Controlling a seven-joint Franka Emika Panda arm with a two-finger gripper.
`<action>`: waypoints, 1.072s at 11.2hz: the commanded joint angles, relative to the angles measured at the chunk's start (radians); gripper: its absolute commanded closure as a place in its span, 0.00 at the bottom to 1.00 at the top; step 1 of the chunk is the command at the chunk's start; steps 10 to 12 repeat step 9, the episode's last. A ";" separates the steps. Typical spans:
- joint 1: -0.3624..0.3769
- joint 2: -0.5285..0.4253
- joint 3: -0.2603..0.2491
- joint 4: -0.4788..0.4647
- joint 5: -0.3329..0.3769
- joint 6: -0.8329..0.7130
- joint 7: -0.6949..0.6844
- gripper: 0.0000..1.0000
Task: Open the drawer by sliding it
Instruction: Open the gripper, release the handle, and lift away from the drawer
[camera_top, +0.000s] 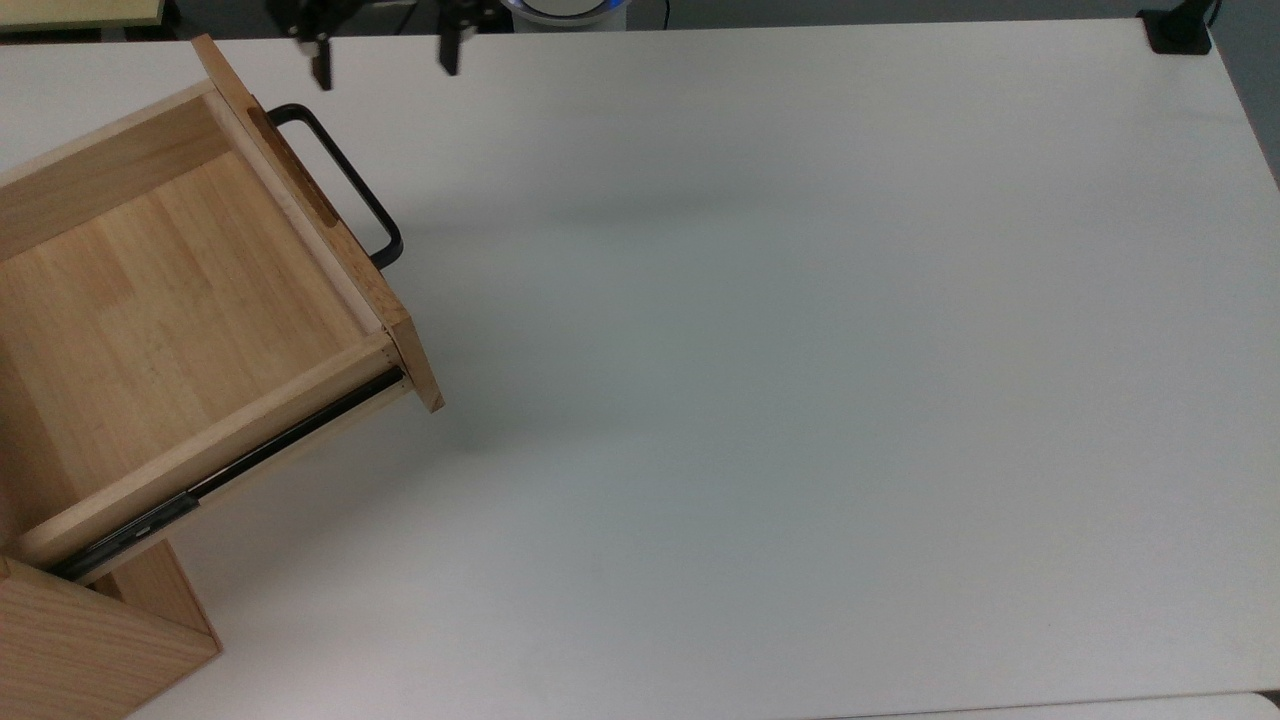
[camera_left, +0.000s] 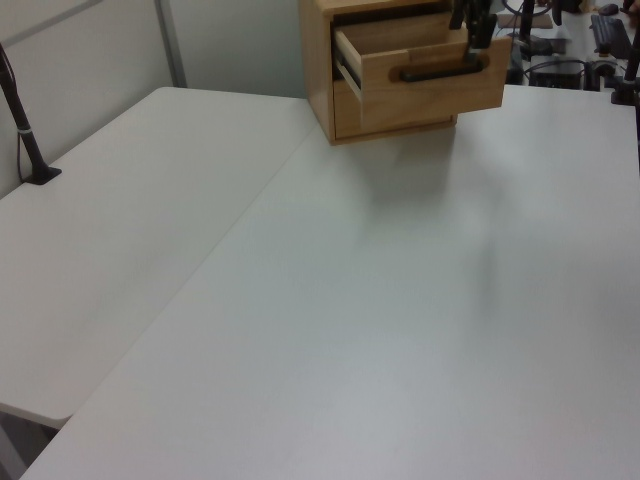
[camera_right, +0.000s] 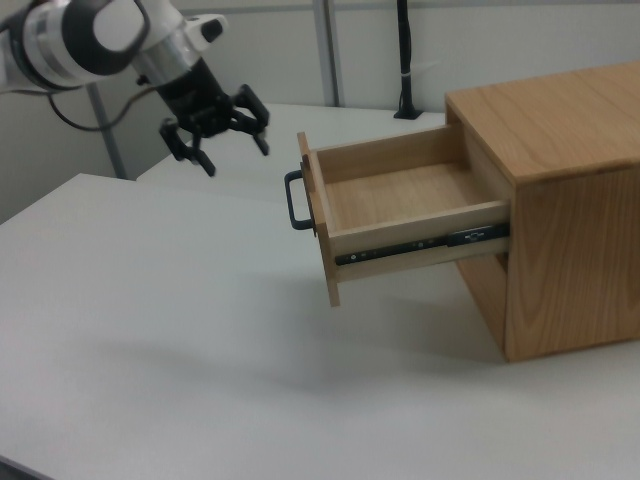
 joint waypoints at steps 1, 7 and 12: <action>-0.017 -0.007 0.057 0.072 0.183 -0.153 0.450 0.00; -0.141 0.048 0.117 0.107 0.267 -0.384 0.537 0.00; -0.144 0.047 0.118 0.112 0.265 -0.373 0.537 0.00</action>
